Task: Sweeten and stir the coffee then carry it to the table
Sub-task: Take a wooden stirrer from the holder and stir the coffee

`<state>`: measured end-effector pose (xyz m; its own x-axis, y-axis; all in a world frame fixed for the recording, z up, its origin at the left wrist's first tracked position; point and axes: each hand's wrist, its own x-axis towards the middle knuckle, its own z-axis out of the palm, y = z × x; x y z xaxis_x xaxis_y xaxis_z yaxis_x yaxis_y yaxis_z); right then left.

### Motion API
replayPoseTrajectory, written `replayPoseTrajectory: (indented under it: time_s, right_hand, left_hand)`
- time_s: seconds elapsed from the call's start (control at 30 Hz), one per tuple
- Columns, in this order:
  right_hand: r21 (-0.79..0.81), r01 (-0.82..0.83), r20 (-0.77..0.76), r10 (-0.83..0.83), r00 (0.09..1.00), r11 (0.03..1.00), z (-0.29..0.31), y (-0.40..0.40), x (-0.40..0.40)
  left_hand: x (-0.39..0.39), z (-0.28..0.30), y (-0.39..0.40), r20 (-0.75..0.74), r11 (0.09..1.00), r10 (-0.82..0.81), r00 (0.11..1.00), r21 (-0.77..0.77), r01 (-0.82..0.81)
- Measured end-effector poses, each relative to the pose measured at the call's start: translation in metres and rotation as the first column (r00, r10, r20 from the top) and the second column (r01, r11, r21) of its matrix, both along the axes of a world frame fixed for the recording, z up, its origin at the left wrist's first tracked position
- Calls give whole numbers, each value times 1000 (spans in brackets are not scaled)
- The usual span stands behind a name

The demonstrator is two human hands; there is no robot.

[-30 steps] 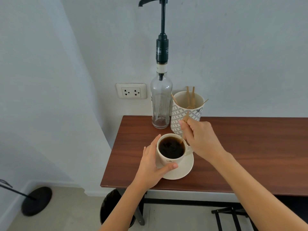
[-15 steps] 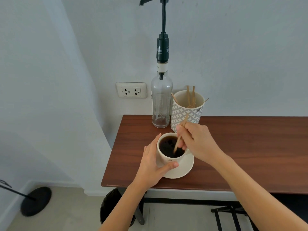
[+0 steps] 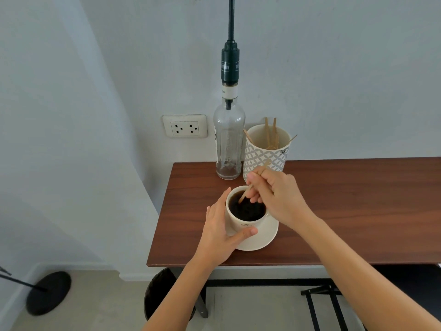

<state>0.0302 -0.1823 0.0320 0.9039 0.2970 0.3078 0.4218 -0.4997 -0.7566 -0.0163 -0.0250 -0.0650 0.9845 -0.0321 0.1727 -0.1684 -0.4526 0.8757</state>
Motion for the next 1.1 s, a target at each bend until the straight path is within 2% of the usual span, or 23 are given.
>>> replayPoseTrajectory:
  time_s: [0.1, 0.17, 0.3, 0.4, 0.5, 0.53, 0.6, 0.7, 0.77, 0.87, 0.93, 1.03, 1.1]
  right_hand:
    - [-161, 120, 150, -96, 984, 980, 0, -8, 4]
    - [-262, 178, 168, -137, 976, 949, 2, -16, 3]
    - [-68, 59, -54, -63, 997, 996, 1, -2, -10]
    - [-43, 115, 34, -113, 993, 992, -3, 6, -10]
    - [-197, 253, 153, -226, 962, 947, -2, -4, -8]
    - [-238, 289, 152, -258, 954, 927, 0, -9, -10]
    - [-198, 277, 61, -270, 961, 940, 0, -10, -15]
    - [19, 200, -120, -197, 973, 980, -5, 6, -23]
    - [36, 237, -74, -234, 969, 971, -8, 10, -22]
    - [-113, 339, 112, -327, 938, 934, -7, 0, -22]
    - [-168, 358, 160, -333, 929, 918, -5, -6, -25]
    - [-65, 271, 52, -268, 962, 960, -7, -2, -29]
    - [2, 282, 89, -281, 956, 959, -7, -2, -32]
  left_hand:
    - [2, -2, -1, -19, 1000, 5, 1000, 10, -5]
    - [2, -4, -1, -37, 1000, 5, 999, 14, -4]
    - [3, -6, 1, -45, 1000, 8, 999, -15, -9]
    - [2, -6, 1, -37, 1000, -2, 999, -25, 1]
    - [1, -6, 1, -28, 1000, -1, 1000, -31, 1]
    - [1, -6, 1, -21, 1000, -3, 1000, -29, 2]
    - [2, -8, 1, -2, 1000, -3, 1000, -28, 2]
    - [1, -7, 2, 6, 999, -16, 1000, -35, 16]
    - [1, -8, 2, 6, 999, -26, 1000, -35, 26]
    - [3, -11, 2, 18, 1000, -19, 1000, -9, 19]
    - [4, -12, 2, 20, 1000, -16, 1000, -5, 16]
    - [6, -15, 4, 29, 1000, -27, 999, -12, 27]
    - [8, -16, 3, 21, 1000, -29, 999, -10, 29]
